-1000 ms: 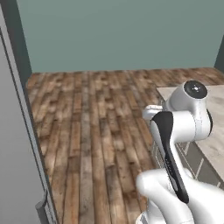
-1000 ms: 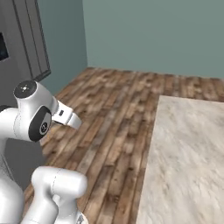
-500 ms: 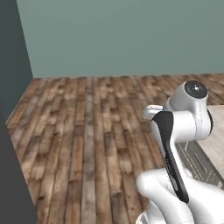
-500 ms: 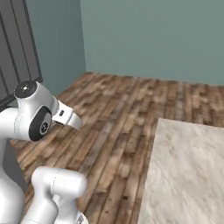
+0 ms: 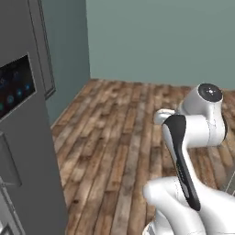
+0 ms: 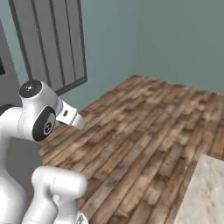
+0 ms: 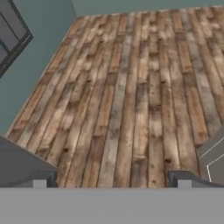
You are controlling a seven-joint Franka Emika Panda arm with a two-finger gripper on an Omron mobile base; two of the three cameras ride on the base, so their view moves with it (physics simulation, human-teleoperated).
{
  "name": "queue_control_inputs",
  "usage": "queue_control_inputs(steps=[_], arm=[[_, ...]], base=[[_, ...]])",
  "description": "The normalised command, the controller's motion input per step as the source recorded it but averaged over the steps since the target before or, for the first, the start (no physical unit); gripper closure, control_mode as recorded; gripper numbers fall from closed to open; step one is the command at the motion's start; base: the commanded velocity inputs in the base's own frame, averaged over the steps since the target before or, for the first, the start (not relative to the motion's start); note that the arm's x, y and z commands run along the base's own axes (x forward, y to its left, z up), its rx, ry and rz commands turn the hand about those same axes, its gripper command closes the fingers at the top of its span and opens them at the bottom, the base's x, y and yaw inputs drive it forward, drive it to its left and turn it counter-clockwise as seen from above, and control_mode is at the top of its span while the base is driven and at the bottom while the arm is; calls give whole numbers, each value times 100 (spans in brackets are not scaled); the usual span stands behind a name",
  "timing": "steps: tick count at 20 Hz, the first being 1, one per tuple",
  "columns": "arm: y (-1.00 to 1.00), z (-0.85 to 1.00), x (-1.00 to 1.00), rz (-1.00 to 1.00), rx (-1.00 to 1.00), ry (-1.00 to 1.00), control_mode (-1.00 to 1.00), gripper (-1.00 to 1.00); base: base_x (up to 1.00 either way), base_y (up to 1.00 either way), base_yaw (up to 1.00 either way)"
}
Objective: Take the squash, garlic, and steak from the freezer and place them in the bowl on the counter.
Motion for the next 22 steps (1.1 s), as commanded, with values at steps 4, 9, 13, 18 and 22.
queue_control_inputs(steps=[4, 9, 13, 18, 22], arm=[[0, 0, 0, 0, 0, 0, 100, -100], [0, 0, 0, 0, 0, 0, 100, -100], [0, 0, 0, 0, 0, 0, 100, -100], [0, 0, 0, 0, 0, 0, 100, -100], [0, 0, 0, 0, 0, 0, 100, -100]], base=[[-23, 74, 76], [-21, 39, 66], [0, 0, 54], [71, -49, 31], [87, -33, 28]])
